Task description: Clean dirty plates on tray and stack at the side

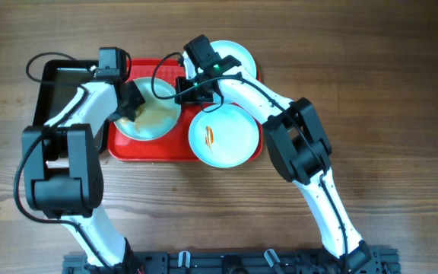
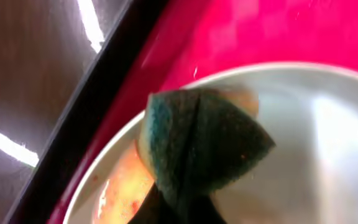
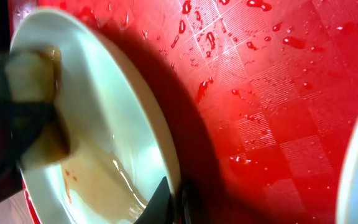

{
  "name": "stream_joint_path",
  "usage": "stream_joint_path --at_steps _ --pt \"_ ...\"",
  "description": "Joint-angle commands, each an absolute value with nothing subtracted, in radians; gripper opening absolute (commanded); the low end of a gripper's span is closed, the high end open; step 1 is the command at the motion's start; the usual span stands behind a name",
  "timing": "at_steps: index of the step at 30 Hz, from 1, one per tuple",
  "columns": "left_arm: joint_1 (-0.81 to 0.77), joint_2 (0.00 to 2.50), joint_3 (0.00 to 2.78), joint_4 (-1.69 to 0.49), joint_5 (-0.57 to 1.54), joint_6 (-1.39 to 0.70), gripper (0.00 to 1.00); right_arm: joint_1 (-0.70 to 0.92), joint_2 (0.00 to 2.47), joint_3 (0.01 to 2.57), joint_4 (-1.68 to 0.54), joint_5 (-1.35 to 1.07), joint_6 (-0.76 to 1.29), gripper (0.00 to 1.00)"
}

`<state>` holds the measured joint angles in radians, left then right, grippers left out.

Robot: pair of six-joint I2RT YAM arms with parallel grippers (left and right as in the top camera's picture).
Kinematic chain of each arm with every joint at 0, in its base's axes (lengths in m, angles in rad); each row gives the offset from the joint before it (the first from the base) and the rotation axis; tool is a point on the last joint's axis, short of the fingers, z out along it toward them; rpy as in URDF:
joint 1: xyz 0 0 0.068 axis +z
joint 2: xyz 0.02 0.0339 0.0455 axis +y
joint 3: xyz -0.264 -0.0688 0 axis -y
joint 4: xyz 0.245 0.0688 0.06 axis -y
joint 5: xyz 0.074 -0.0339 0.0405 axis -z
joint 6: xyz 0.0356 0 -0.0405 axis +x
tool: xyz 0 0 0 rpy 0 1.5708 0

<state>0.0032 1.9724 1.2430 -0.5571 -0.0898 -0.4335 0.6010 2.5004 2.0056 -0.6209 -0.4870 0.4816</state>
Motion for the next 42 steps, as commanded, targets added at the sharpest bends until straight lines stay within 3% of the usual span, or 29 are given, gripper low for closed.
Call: stream_joint_path --at_steps 1,4,8,13,16,26,27,28,29,30,32,33,38,42 --pt "0.010 2.022 1.194 -0.733 0.206 -0.446 0.04 0.608 2.545 2.004 -0.629 -0.495 0.472 0.04" --pt "0.010 2.022 1.194 -0.823 0.484 -0.286 0.04 0.608 2.545 2.004 -0.629 -0.495 0.472 0.04" --pt "0.012 2.022 1.194 -0.821 0.483 -0.216 0.04 0.608 2.545 2.004 -0.629 -0.495 0.472 0.04" --pt "0.014 2.022 1.194 -0.503 0.036 -0.442 0.04 0.608 2.545 2.004 -0.630 -0.492 0.472 0.04" --pt "0.014 2.012 1.209 -0.453 -0.028 -0.488 0.04 0.608 2.545 2.004 -0.640 -0.487 0.471 0.04" --pt "0.059 1.673 1.375 -0.918 -0.004 -0.474 0.04 0.608 2.545 2.004 -0.648 -0.408 0.471 0.04" --pt "0.083 1.662 1.375 -0.931 -0.006 -0.473 0.04 0.609 2.545 2.004 -0.648 -0.400 0.471 0.05" --pt "0.108 1.660 1.375 -0.937 -0.005 -0.459 0.04 0.609 2.545 2.004 -0.648 -0.400 0.471 0.12" --pt "0.128 1.662 1.375 -0.941 -0.009 -0.446 0.04 0.609 2.545 2.004 -0.649 -0.400 0.471 0.26" --pt "0.147 1.665 1.375 -0.942 -0.021 -0.445 0.04 0.609 2.545 2.004 -0.649 -0.400 0.471 0.29" --pt "0.199 1.665 1.375 -0.942 -0.044 -0.444 0.04 0.609 2.538 2.005 -0.663 -0.400 0.466 0.07" --pt "0.216 1.665 1.375 -0.942 -0.044 -0.444 0.04 0.609 2.532 2.005 -0.665 -0.400 0.448 0.04" --pt "0.283 1.665 1.375 -0.944 -0.044 -0.445 0.04 0.609 2.509 2.024 -0.723 -0.331 0.443 0.04" --pt "0.316 1.665 1.375 -0.939 -0.047 -0.445 0.04 0.616 2.356 2.026 -0.742 -0.125 0.372 0.04"
